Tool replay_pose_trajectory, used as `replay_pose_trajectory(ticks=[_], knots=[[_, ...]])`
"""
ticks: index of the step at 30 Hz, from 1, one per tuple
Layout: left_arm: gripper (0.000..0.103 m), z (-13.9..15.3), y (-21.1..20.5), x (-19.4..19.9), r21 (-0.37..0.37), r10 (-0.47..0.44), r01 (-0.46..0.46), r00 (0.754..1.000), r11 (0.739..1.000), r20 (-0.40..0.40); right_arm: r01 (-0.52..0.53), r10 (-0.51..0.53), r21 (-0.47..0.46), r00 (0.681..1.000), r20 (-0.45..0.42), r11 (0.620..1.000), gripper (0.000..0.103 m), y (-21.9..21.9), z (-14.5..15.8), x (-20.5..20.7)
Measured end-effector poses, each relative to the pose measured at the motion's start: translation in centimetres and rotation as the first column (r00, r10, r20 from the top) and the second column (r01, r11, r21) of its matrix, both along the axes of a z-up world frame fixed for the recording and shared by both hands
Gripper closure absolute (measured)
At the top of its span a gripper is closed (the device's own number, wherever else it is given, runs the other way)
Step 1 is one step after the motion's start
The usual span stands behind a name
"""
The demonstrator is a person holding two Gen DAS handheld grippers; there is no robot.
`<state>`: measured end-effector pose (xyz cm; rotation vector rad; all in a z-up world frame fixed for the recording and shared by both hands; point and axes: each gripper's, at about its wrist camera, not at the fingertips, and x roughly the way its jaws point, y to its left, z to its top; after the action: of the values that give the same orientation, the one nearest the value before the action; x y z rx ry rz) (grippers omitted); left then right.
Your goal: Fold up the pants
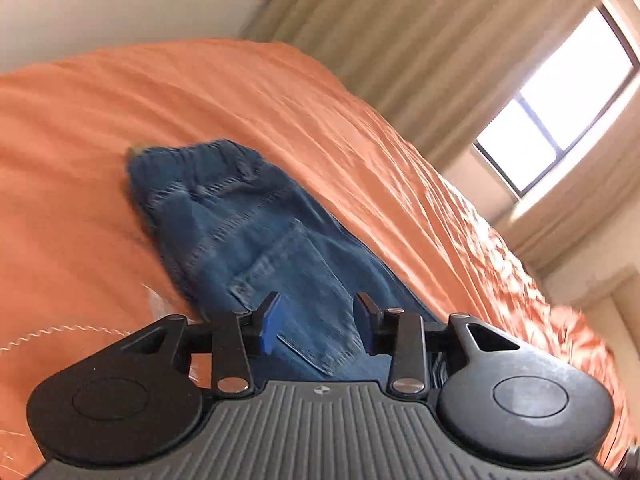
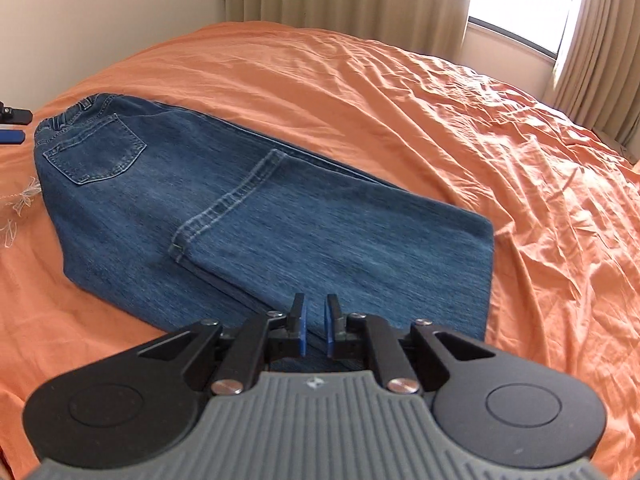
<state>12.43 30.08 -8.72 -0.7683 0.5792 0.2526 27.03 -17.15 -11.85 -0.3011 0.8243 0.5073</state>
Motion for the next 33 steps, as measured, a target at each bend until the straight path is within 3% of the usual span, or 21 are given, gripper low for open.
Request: replay_pose_trajectory(ticks=[4,10,15,19,23,29,33], knots=[[0.058,-3.0,6.5,-1.5,-0.152,0.161,-0.159,0.987,0.976,0.004,-0.008,0.008,-0.003,1.0,-0.023,1.0,0.099,3.1,-1.0,1.5],[0.053,-8.1,11.4,0.1,-0.339,0.262,-0.237,0.964,0.911,0.03,0.018,-0.015,0.044,0.997,-0.079,0.999,0.099,6.3,-2.0,4.4],[0.05,-11.1,13.2,2.9,-0.393,0.31,-0.279,0.951,0.876,0.017,-0.002,0.012,0.089,0.993,-0.114,0.996,0.099,8.6,-2.8,6.3],[0.049,-12.4,13.3,5.0,-0.358,0.318,-0.3,0.948,0.884,-0.01,-0.019,0.035,0.097,0.986,-0.166,0.995,0.099,10.4,-4.5,7.5],[0.053,-12.5,12.5,7.1,-0.263,0.296,-0.3,0.954,0.917,-0.058,-0.007,0.025,0.087,0.979,-0.204,0.996,0.1,11.0,-6.5,8.2],[0.07,-11.4,10.8,9.2,-0.122,0.289,-0.303,0.95,0.945,-0.118,0.041,-0.008,0.126,0.967,-0.254,0.991,0.1,10.5,-7.1,8.7],[0.079,-8.4,9.6,8.8,-0.054,0.303,-0.31,0.947,0.949,-0.104,0.027,0.001,0.128,0.977,-0.211,0.991,0.098,10.3,-5.6,7.9]])
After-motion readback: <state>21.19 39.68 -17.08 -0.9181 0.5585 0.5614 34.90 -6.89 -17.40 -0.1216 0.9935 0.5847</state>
